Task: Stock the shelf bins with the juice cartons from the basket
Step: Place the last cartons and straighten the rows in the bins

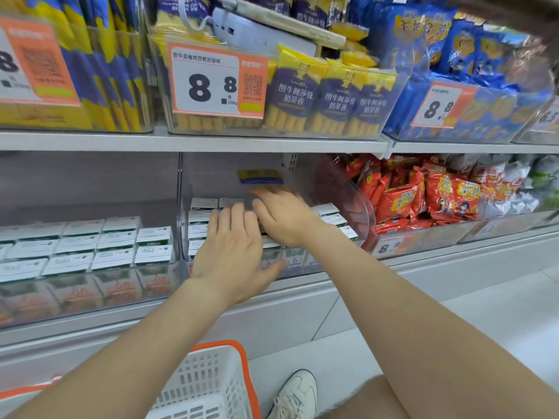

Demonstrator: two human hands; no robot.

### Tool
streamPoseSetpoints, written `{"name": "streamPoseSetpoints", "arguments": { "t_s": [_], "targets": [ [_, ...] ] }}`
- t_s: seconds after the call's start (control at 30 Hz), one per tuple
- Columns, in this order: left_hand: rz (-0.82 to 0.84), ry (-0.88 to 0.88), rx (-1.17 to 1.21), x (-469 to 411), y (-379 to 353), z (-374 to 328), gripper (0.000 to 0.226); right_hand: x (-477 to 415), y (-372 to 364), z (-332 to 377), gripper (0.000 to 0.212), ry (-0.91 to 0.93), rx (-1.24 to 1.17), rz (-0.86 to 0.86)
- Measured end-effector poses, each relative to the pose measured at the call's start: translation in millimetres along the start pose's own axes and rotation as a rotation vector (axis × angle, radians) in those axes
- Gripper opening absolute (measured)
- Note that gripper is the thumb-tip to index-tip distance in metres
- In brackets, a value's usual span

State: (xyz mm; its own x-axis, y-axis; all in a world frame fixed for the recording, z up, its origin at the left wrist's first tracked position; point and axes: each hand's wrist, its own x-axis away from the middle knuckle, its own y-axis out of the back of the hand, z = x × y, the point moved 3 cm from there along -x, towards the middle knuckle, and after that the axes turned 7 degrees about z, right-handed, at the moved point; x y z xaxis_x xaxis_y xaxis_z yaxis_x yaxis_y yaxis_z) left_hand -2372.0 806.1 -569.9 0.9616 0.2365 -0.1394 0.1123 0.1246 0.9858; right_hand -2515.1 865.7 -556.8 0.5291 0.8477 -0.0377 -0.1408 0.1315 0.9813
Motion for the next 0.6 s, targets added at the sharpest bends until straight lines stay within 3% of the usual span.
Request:
{"name": "streamPoseSetpoints", "arguments": {
  "t_s": [0.1,0.2,0.5,0.6],
  "targets": [
    [-0.011,0.016,-0.026,10,9,10,0.079,-6,-13,5,0.042,-0.064,0.009,0.132],
    [0.028,0.033,-0.12,21,6,18,0.083,-7,-11,8,0.043,-0.06,0.055,0.155],
    [0.025,0.065,-0.104,20,1,19,0.101,2,-12,14,0.064,-0.024,0.151,0.161],
    [0.0,0.062,-0.094,22,2,19,0.107,4,-11,18,0.085,-0.023,0.11,0.109]
  ]
}}
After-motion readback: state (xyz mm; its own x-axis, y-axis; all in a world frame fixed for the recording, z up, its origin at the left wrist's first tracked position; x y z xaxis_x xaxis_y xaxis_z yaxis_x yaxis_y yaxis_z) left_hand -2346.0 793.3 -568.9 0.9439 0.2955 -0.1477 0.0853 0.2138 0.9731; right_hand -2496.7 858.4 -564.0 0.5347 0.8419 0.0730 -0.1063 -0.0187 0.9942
